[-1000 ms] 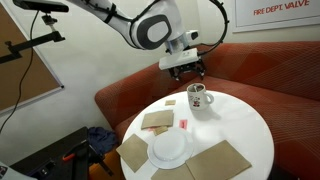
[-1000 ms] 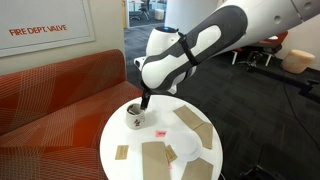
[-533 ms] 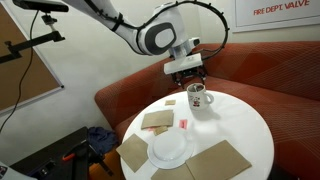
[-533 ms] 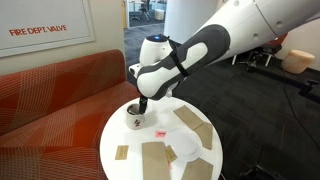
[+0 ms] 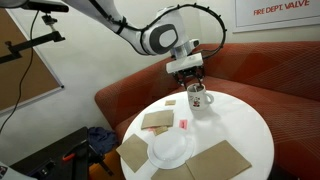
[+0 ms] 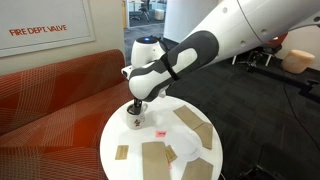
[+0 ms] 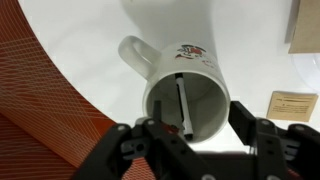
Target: Pick up the small brush from the cup and put it on the table.
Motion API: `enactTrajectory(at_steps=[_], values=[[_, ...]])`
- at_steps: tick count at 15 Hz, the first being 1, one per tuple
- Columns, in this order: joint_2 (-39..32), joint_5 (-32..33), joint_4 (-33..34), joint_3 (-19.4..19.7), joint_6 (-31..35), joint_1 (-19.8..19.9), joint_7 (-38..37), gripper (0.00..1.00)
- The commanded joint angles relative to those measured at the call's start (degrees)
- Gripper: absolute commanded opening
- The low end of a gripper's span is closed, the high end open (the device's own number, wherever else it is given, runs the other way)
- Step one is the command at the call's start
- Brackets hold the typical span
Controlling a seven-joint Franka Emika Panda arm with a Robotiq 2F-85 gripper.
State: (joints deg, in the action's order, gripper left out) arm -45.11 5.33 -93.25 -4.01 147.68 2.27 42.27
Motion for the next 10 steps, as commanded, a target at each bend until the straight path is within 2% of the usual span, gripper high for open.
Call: enactTrajectory(at_steps=[1,3,5,10], values=[[-1.5,1.42,3.92,-0.49,-3.45,-0.07,-2.11,0.43],[-1.88,1.38,4.81,-0.47,-4.01,-0.13,-2.17,0.33],[-2.3,1.27,5.58,-0.53,-4.68,-0.05,-2.04,0.3],[-3.2,0.68,6.43,-1.1,-5.11,0.46,-1.55,0.39]])
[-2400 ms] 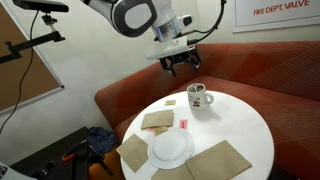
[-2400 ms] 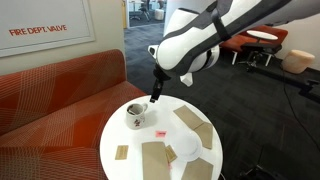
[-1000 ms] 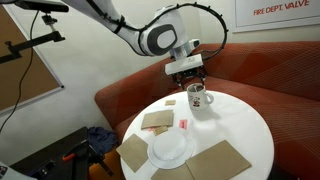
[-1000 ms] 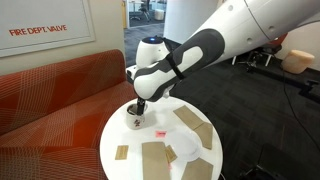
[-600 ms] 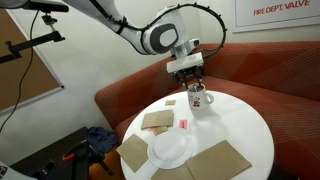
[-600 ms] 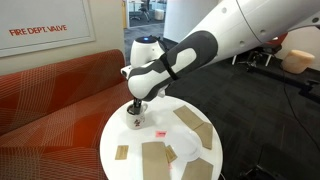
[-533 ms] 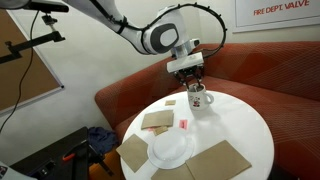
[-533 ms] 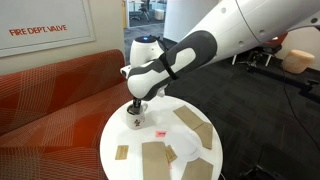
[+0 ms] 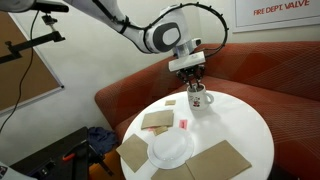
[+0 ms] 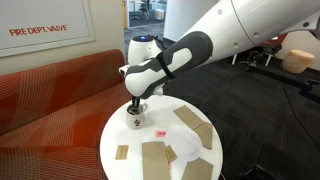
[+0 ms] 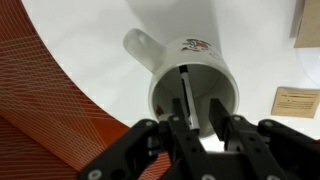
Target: Pick up the small brush from the cup and put it on the table.
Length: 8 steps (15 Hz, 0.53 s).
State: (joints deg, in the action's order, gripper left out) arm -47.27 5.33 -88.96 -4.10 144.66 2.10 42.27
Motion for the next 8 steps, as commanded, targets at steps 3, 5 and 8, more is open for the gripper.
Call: enactTrajectory(at_steps=[3,5,8], values=[[-1.55,0.51,2.08,-1.2,-1.81,0.83,-1.48,0.38],[-1.87,0.43,2.24,-1.28,-1.86,0.87,-1.53,0.35],[-2.58,0.25,2.83,-1.55,-1.91,1.0,-1.57,0.38]])
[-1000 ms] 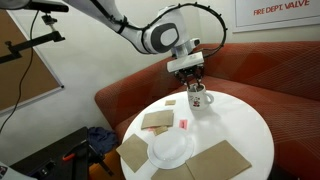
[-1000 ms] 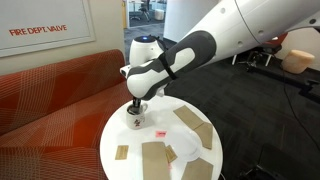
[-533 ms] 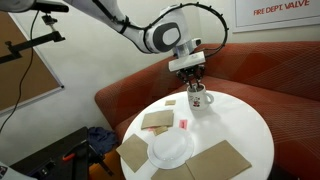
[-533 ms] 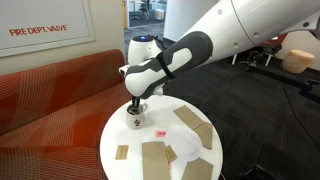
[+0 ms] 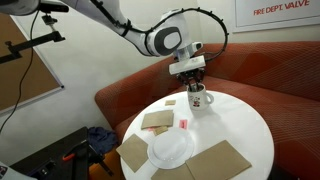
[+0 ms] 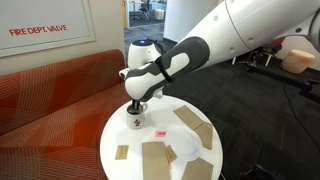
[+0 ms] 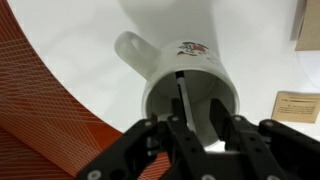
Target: Pick up the small brush from the cup and put it on the table.
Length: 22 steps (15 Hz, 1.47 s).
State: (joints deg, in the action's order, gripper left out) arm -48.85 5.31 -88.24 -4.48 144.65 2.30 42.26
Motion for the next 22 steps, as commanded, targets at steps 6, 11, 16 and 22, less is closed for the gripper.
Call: enactTrajectory(at_steps=[6,11,16,22], values=[[-2.41,-0.04,3.33,-1.77,-2.04,1.06,-1.63,0.42],[-4.04,-0.32,5.28,-2.08,-2.41,1.27,-1.68,0.41],[-5.64,-0.56,7.6,-2.2,-3.25,1.43,-1.62,0.39],[-6.34,-0.61,8.66,-2.47,-5.38,1.44,-1.43,0.0]])
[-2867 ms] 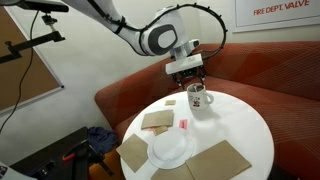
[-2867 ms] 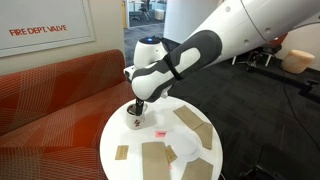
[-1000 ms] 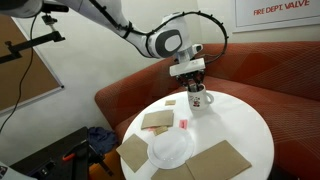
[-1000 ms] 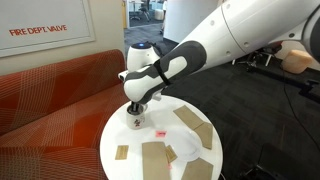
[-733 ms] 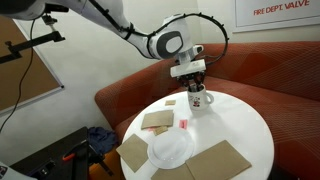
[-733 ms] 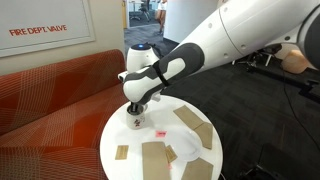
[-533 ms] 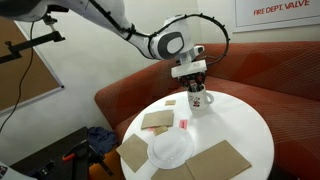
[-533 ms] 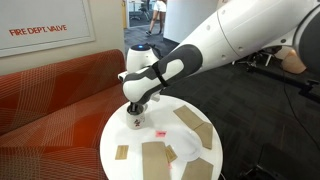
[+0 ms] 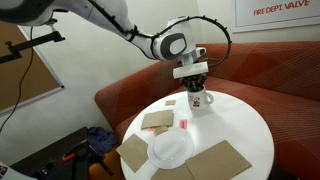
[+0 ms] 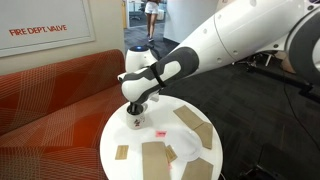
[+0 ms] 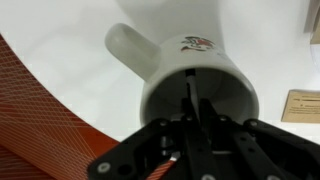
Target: Pick up the small brush from the cup and put it on the table.
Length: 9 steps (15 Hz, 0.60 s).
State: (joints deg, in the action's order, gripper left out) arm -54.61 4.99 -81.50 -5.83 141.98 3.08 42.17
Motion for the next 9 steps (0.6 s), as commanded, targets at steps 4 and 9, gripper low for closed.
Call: enactTrajectory(at_steps=[4,9], values=[[2.35,-0.25,-1.43,-1.2,-1.08,1.06,-1.38,0.03],[8.6,-1.24,-7.54,-2.86,1.94,2.91,-0.54,0.03]])
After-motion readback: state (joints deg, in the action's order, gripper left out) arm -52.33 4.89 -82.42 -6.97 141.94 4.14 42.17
